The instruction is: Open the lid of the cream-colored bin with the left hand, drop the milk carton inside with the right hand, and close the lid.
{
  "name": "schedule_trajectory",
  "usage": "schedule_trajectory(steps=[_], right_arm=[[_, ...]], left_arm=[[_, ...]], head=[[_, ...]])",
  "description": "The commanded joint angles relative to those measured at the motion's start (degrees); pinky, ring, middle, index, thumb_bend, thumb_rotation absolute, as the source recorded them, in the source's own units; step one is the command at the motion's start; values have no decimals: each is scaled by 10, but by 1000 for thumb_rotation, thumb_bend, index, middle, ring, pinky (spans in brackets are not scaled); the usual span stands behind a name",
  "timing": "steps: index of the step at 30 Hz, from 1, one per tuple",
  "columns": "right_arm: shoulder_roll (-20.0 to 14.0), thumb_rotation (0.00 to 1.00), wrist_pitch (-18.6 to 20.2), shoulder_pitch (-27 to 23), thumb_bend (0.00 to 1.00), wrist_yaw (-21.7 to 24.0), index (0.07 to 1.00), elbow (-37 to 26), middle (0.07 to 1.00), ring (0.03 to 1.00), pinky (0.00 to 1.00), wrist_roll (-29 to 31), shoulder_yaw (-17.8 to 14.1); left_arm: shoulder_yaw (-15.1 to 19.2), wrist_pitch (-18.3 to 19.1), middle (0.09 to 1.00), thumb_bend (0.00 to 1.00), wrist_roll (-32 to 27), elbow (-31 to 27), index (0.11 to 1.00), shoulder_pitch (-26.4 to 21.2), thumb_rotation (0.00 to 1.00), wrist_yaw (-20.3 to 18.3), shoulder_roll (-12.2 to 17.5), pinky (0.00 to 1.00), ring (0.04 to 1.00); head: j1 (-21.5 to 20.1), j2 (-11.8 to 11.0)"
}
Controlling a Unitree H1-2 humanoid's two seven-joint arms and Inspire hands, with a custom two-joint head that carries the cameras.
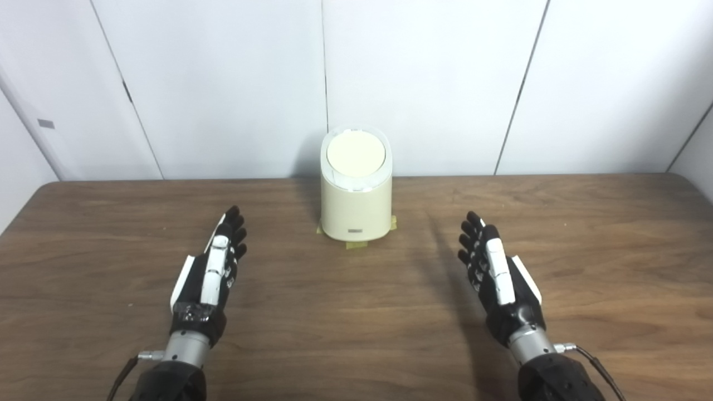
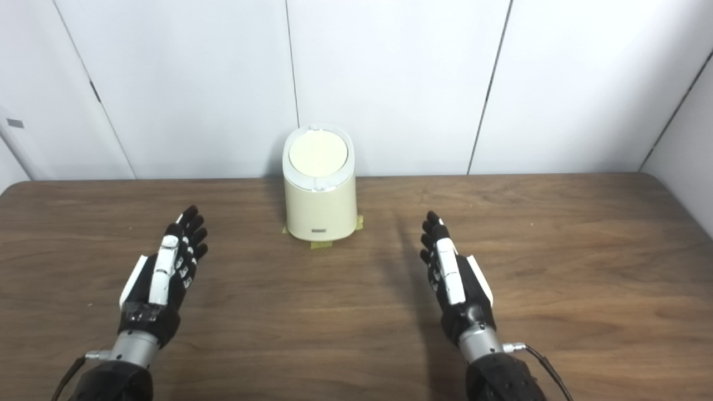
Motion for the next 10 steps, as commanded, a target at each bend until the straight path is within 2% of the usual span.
schedule_trajectory(steps=[1, 6, 10], right_arm=[[3, 1000, -33, -24, 614, -2, 1000, -12, 1000, 1000, 1000, 7, -7], [2, 1000, -41, -31, 633, -6, 1000, -1, 1000, 1000, 1000, 9, -18], [-1, 1000, -42, -34, 639, -4, 1000, -2, 1000, 1000, 1000, 10, -22]], left_arm=[[-1, -26, 1000, 496, 3, -6, 1000, -26, 1000, 6, 1, 1000, 1000], [5, -27, 1000, 473, 3, 3, 1000, -36, 1000, 10, 8, 1000, 1000], [5, -33, 1000, 479, 7, 13, 1000, -40, 1000, 12, 9, 1000, 1000]], head=[[0, -1], [-1, -8], [-3, -3]])
